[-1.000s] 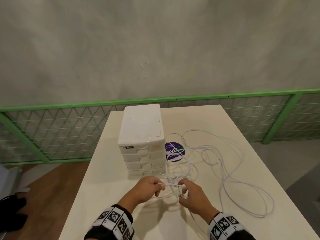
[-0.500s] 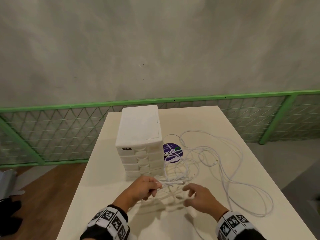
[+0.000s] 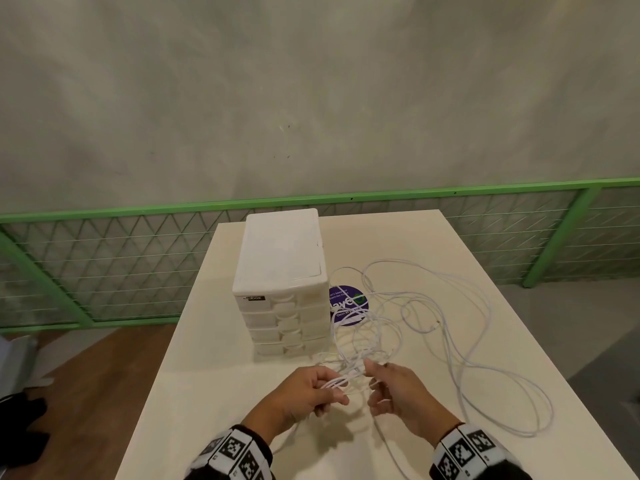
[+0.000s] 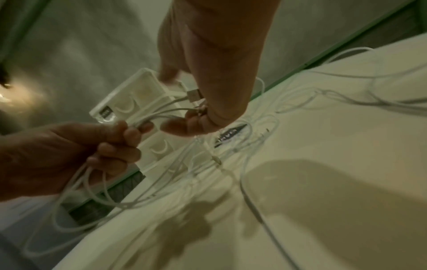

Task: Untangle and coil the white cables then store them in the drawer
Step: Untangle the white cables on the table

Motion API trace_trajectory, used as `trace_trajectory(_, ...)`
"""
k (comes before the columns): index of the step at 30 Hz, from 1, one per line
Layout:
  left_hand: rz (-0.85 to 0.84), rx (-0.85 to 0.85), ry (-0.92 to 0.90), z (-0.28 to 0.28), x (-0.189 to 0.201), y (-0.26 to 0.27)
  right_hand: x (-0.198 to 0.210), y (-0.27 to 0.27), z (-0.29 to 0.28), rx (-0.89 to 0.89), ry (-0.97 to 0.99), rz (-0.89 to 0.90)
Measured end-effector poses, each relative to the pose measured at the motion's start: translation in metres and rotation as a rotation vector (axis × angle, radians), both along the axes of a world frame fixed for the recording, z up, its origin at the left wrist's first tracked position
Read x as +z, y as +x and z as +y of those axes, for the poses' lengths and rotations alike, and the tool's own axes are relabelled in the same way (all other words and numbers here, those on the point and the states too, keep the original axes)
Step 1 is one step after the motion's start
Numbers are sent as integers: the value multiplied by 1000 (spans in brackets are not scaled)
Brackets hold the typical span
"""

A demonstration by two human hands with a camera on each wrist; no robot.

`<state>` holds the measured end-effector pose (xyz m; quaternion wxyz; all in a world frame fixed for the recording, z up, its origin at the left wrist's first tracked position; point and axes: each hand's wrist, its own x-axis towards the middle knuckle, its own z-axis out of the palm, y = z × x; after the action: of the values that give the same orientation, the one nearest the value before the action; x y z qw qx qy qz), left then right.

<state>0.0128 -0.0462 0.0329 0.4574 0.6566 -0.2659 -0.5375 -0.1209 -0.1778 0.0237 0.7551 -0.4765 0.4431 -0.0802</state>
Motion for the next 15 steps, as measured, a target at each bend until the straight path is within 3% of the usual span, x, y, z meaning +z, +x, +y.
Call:
trace_trajectory(4, 100, -18, -26, -1, 2, 2, 8, 6, -8, -56, -48, -62)
trace_trajectory(8, 130, 147, -49, 0, 7, 15, 14, 2, -26, -124, -128, -37)
trace_trajectory(15, -29, 208, -20, 5, 12, 35, 24, -11, -55, -228, -111, -147)
